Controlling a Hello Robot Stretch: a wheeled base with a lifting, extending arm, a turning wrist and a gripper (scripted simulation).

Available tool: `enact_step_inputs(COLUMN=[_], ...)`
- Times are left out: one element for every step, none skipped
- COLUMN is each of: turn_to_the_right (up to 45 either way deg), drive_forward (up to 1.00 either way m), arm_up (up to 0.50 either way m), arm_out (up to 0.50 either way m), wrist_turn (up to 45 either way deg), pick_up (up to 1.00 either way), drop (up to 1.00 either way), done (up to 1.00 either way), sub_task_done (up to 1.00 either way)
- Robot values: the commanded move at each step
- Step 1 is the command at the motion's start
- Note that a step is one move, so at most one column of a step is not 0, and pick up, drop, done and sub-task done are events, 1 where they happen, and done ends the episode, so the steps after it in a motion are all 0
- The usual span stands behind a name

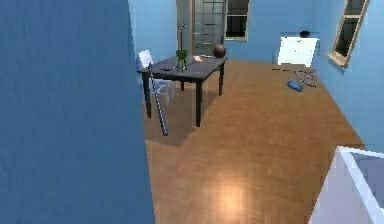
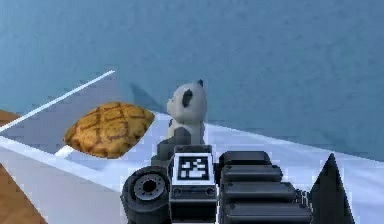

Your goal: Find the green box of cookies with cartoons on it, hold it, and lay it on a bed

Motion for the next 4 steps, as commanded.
enact_step_inputs(turn_to_the_right=[39.0,0.0,45.0,9.0], drive_forward=[0.00,0.15,0.00,0.00], arm_up=[0.00,0.00,0.00,0.00], arm_out=[0.00,0.00,0.00,0.00], wrist_turn=[0.0,0.0,0.0,0.0], pick_up=[0.00,0.00,0.00,0.00], drop=[0.00,0.00,0.00,0.00], done=[0.00,0.00,0.00,0.00], sub_task_done=[0.00,0.00,0.00,0.00])
